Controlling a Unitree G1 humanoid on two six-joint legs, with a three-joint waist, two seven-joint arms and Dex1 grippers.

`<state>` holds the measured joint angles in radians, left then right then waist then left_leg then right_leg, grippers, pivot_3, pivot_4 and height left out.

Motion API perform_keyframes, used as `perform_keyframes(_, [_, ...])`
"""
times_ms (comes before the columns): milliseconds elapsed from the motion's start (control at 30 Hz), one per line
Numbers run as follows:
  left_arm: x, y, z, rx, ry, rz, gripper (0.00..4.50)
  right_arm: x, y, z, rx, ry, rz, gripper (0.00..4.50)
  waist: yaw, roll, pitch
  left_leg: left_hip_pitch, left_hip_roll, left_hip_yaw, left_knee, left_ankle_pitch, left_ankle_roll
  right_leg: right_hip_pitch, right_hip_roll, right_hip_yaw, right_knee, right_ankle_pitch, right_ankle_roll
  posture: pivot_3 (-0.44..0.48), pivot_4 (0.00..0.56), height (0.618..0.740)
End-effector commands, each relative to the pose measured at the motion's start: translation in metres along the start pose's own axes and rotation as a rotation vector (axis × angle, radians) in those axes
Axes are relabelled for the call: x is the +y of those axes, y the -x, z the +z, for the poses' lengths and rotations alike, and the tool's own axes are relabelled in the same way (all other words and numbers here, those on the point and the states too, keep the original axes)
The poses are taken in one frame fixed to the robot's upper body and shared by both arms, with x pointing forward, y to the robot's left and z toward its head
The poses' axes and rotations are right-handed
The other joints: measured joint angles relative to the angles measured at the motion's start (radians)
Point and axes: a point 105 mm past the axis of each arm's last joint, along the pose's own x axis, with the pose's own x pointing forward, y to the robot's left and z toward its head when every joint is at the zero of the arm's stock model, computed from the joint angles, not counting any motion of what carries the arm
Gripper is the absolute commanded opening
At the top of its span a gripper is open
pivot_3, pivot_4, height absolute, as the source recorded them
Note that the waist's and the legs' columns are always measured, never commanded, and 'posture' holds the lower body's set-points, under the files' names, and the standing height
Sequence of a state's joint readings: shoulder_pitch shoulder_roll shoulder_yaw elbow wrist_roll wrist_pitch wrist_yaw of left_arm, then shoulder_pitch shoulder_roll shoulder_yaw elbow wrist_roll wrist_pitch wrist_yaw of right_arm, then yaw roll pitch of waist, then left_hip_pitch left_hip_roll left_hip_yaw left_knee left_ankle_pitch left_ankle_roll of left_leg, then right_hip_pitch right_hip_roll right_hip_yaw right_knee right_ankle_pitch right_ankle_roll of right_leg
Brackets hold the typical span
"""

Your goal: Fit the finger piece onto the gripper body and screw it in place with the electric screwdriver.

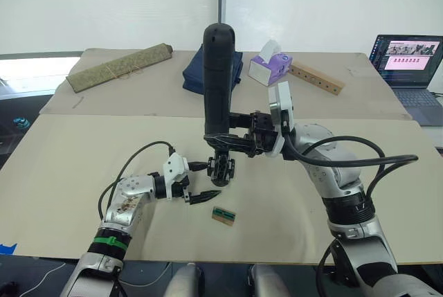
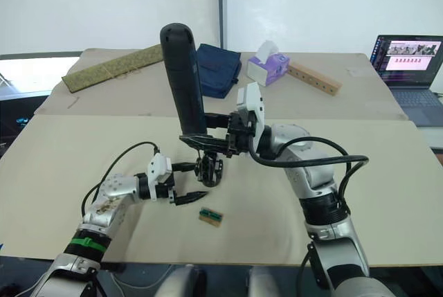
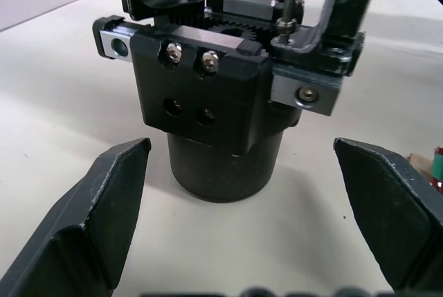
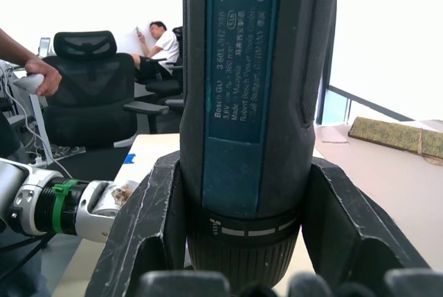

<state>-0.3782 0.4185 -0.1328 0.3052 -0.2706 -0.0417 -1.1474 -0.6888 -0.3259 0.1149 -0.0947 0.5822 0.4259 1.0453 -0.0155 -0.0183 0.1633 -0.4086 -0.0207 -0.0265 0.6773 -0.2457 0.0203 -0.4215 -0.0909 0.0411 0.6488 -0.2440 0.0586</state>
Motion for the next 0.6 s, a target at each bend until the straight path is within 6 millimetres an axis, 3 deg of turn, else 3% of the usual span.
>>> perform_keyframes(33, [0.003, -0.005, 0.005, -0.010, -0.024, -0.001, 4.50, 0.003, -0.002, 0.012, -0.031, 0.041, 0.018, 1.90, 0.000, 0.000, 0.000, 0.000, 0.000, 0.000, 0.000, 0.000, 0.000, 0.000, 0.000, 0.000, 0.000, 0.000, 0.000, 0.000, 0.150, 0.740])
perform_keyframes(600, [0.013, -0.028, -0.004, -0.003, -0.015, -0.055, 4.50, 0.003, -0.001, 0.010, -0.017, 0.036, 0.013, 1.90, 0.001, 0.000, 0.000, 0.001, -0.001, 0.000, 0.001, 0.000, 0.000, 0.001, 0.000, 0.000, 0.000, 0.000, 0.000, 0.000, 0.150, 0.740])
